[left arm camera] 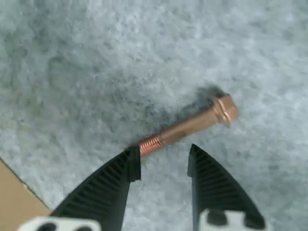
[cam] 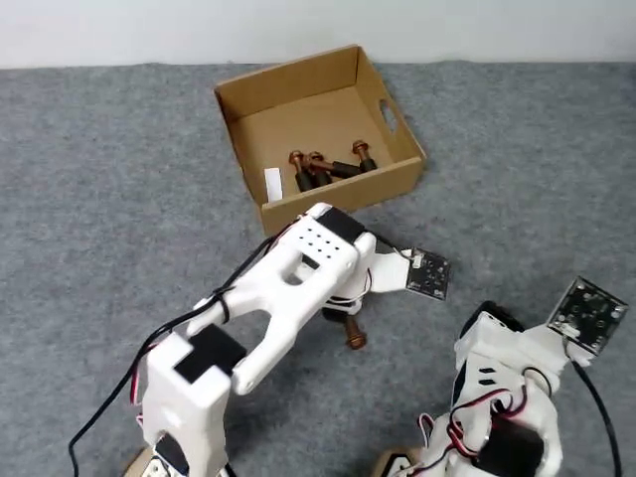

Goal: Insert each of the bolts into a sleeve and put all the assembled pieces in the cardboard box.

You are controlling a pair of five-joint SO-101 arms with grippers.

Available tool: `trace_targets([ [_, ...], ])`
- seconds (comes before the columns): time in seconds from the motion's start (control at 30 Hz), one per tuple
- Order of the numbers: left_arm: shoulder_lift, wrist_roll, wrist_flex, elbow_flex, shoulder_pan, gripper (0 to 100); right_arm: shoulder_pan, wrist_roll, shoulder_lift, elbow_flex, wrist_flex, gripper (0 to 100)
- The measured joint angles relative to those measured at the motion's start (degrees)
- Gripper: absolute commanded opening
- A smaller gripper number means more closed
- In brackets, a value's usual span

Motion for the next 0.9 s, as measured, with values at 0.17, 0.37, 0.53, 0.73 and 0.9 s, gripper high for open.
trace_targets([
  [0.17, 2.1, 0.0, 0.3, -1.1, 0.8, 17, 0.0, 0.0, 0.0, 0.0, 0.0, 0.8],
  [0.37, 4.2, -0.4, -0.2, -1.1, 3.2, 17, 0.0, 0.0, 0.0, 0.0, 0.0, 0.8],
  [0.53, 6.6, -0.6, 0.0, -2.2, 4.0, 14, 0.0, 0.0, 0.0, 0.0, 0.0, 0.8],
  [0.73, 7.3, -0.6, 0.4, -2.6, 4.3, 5, 0.0, 0.0, 0.0, 0.0, 0.0, 0.8],
  [0.9, 7.3, -0.6, 2.5, -2.5, 5.0, 1, 0.0, 0.0, 0.0, 0.0, 0.0, 0.8],
])
